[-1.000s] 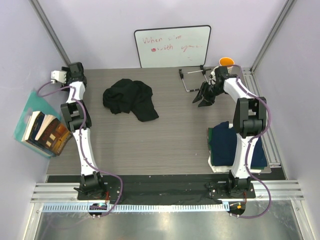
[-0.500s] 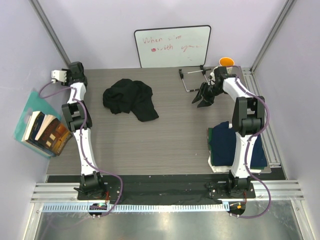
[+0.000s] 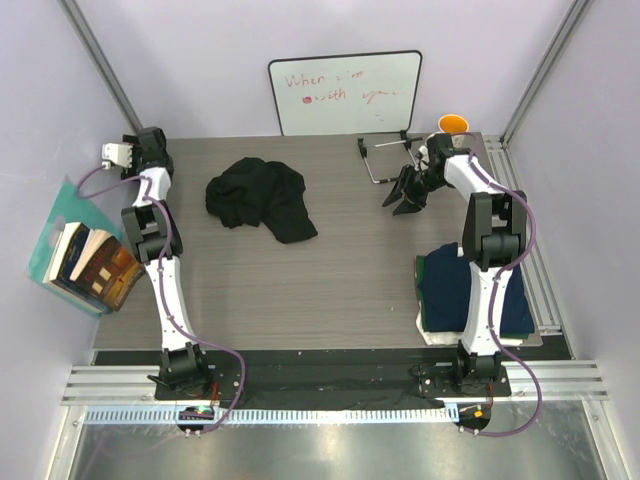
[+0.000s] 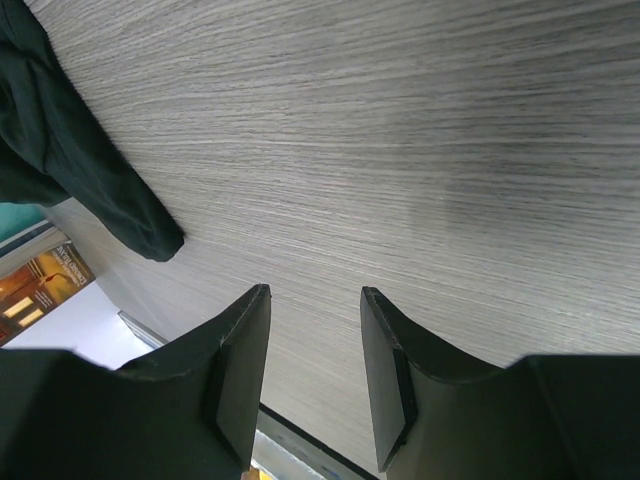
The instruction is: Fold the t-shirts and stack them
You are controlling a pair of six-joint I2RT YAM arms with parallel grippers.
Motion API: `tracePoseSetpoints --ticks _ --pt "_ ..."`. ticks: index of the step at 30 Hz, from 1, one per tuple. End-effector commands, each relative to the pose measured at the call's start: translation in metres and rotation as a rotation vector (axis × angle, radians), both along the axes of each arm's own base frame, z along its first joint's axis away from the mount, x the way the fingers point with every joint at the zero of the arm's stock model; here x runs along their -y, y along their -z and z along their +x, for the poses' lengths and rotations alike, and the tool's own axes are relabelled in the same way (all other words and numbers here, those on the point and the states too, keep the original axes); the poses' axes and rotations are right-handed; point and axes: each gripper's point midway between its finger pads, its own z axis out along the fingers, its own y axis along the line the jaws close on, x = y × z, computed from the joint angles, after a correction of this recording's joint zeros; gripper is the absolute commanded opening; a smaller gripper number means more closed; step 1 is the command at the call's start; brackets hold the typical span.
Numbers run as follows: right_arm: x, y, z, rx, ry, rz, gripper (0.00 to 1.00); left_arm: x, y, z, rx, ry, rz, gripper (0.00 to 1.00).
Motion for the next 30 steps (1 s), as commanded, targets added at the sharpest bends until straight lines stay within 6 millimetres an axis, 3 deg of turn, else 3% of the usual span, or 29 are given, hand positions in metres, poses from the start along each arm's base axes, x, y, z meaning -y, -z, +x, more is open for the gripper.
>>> tracePoseSetpoints --ticks 1,9,15,21,24,28,30 --pt "-0.006 -0.019 0.004 0.026 -0.008 0.030 0.47 -0.012 0.001 -0.008 -0.027 -0.038 0.012 0.84" --pt "-0.007 -0.014 -0.004 -0.013 -0.021 0.023 0.46 -0.013 0.011 0.006 0.033 -0.029 0.013 0.82" --pt "-0.008 -0.014 -0.008 -0.030 -0.022 0.020 0.45 -0.008 0.029 0.015 0.060 0.006 -0.030 0.81" --pt "-0.012 -0.017 -0.002 -0.026 -0.015 0.038 0.45 -0.009 0.022 0.019 0.076 0.037 -0.046 0.80" --pt "-0.015 -0.017 0.000 -0.025 -0.016 0.042 0.44 -0.010 0.018 0.019 0.081 0.051 -0.056 0.72" --pt "-0.018 -0.016 0.001 -0.024 -0.019 0.051 0.44 -0.011 0.009 0.020 0.093 0.053 -0.052 0.49" --pt "-0.020 -0.016 0.001 -0.023 -0.021 0.056 0.44 -0.009 0.004 0.022 0.102 0.065 -0.050 0.43"
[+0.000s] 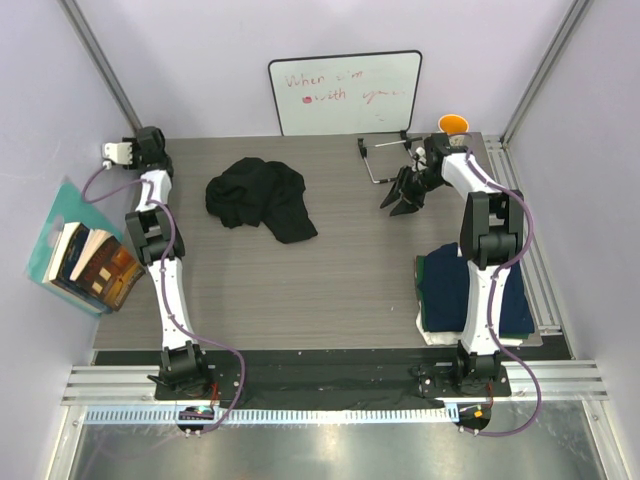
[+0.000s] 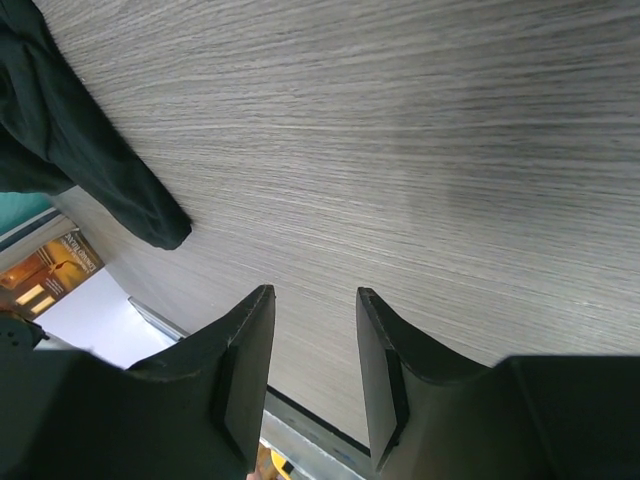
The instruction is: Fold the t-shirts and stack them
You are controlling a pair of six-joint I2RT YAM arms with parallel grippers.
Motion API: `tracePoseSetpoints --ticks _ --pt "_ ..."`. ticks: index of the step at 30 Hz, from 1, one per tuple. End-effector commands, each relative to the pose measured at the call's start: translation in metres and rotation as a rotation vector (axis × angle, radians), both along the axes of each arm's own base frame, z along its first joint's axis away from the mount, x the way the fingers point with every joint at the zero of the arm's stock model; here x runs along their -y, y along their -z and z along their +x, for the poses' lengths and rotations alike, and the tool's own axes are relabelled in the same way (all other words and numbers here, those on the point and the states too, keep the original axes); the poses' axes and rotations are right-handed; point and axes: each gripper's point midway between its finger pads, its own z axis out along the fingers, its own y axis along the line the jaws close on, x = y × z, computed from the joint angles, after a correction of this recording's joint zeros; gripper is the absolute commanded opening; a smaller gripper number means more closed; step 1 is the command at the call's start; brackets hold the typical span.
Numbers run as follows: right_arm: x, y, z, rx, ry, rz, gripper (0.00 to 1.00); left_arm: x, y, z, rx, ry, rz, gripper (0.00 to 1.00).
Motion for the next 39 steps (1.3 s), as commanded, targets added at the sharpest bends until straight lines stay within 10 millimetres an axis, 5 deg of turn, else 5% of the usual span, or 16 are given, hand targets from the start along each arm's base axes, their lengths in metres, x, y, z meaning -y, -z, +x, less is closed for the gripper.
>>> tracePoseSetpoints --ticks 1,8,12,13,14,17,23,33,39 --pt "-0.012 -0.014 0.007 0.027 -0.007 0.041 0.43 -0.011 0.006 -0.011 -0.064 0.001 -0.011 0.39" --pt "-0.016 -0.017 0.009 0.047 -0.014 0.056 0.43 -0.001 0.003 -0.013 -0.099 0.053 -0.010 0.25" --pt "-0.016 -0.018 0.008 0.051 -0.017 0.061 0.43 -0.001 -0.003 -0.020 -0.117 0.031 -0.006 0.25" --pt "-0.017 -0.018 0.008 0.052 -0.020 0.062 0.43 -0.002 -0.006 -0.023 -0.116 0.021 -0.010 0.29" --pt "-0.017 -0.019 0.006 0.050 -0.020 0.062 0.43 -0.001 -0.006 -0.023 -0.112 0.019 -0.013 0.46" --pt "-0.016 -0.019 0.004 0.050 -0.020 0.062 0.43 0.000 -0.008 -0.021 -0.105 0.020 -0.026 0.66" --pt "-0.018 -0.021 0.007 0.059 -0.014 0.066 0.43 0.010 -0.003 -0.011 -0.100 0.031 -0.033 0.72" --pt "-0.021 -0.019 0.003 0.056 -0.005 0.070 0.43 0.031 0.029 -0.006 -0.145 0.134 -0.124 0.68" --pt "-0.026 -0.016 0.002 0.052 -0.005 0.082 0.42 0.047 0.025 -0.011 -0.195 0.215 -0.151 0.46"
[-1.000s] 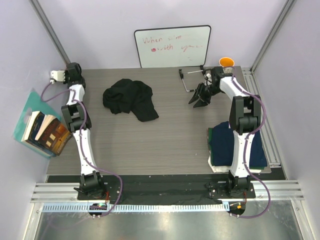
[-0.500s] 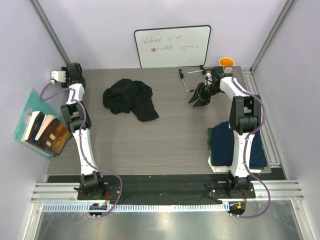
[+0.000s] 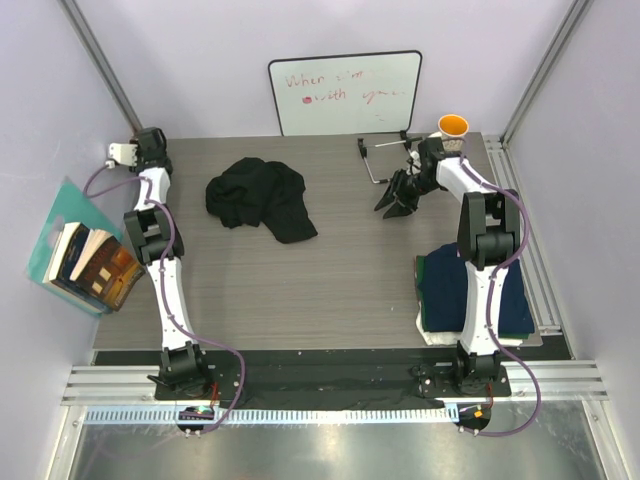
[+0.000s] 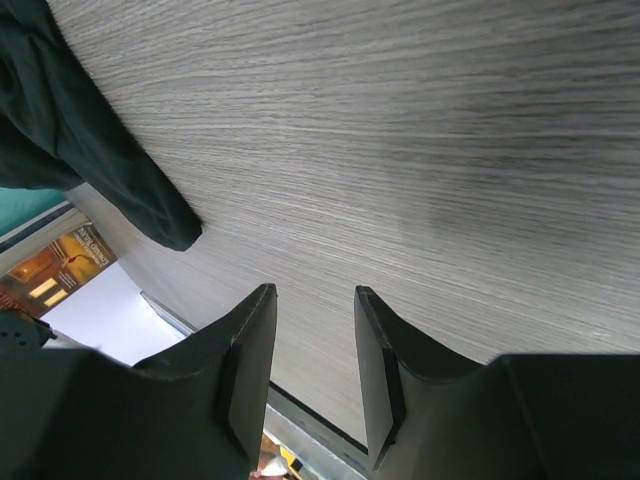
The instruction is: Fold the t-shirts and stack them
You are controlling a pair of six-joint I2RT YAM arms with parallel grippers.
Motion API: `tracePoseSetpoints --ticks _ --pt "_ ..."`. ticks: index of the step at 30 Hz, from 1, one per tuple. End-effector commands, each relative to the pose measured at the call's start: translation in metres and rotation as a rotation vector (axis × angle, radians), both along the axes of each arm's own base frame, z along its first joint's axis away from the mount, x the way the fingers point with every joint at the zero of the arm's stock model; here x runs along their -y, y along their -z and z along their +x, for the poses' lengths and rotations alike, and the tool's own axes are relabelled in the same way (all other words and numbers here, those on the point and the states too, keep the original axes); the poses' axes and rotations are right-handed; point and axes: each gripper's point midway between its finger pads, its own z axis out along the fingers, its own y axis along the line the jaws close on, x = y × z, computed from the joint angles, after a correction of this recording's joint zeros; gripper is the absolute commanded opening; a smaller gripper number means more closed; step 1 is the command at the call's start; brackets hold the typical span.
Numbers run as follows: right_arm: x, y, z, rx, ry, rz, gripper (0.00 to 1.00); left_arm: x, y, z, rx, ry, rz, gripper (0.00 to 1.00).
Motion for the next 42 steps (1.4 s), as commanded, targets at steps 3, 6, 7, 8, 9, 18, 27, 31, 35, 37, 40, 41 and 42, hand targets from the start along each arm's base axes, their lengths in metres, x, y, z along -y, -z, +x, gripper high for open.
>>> tracePoseSetpoints --ticks 3,6,7,8,9,18,27,31,35,37,40,41,42 --pt "-0.011 -0.026 0.008 0.073 -0.002 0.047 0.43 0.034 0.011 -0.014 -0.121 0.143 -0.061 0.38" --pt "-0.012 -0.027 0.011 0.085 0.002 0.058 0.42 0.059 0.005 -0.016 -0.153 0.227 -0.054 0.29" --pt "-0.013 -0.027 0.013 0.090 0.003 0.060 0.42 0.066 -0.005 -0.015 -0.149 0.253 -0.045 0.27" --pt "-0.014 -0.027 0.013 0.091 0.003 0.063 0.42 0.081 0.001 -0.018 -0.187 0.296 -0.030 0.26" --pt "-0.015 -0.028 0.014 0.094 0.002 0.067 0.42 0.087 0.001 -0.019 -0.201 0.314 -0.026 0.22" --pt "-0.019 -0.027 0.015 0.117 -0.008 0.086 0.42 0.121 -0.006 -0.040 -0.248 0.375 -0.018 0.16" --pt "-0.020 -0.027 0.007 0.130 -0.008 0.087 0.42 0.100 -0.015 -0.050 -0.293 0.288 0.033 0.41" --pt "-0.019 -0.028 0.002 0.128 -0.009 0.082 0.41 0.083 -0.011 -0.039 -0.281 0.254 0.034 0.60" --pt "-0.017 -0.031 -0.002 0.129 -0.001 0.072 0.42 0.069 -0.025 -0.023 -0.219 0.199 0.055 0.69" --pt "-0.016 -0.033 -0.005 0.128 -0.001 0.065 0.41 0.058 -0.025 -0.022 -0.198 0.146 0.041 0.70" --pt "-0.014 -0.034 -0.010 0.122 -0.002 0.052 0.42 0.042 -0.024 -0.020 -0.166 0.084 0.020 0.70" --pt "-0.013 -0.033 -0.011 0.116 -0.002 0.048 0.42 0.035 -0.019 -0.021 -0.164 0.069 0.010 0.70" --pt "-0.012 -0.032 -0.013 0.111 -0.001 0.045 0.41 0.032 -0.019 -0.021 -0.151 0.057 0.002 0.70"
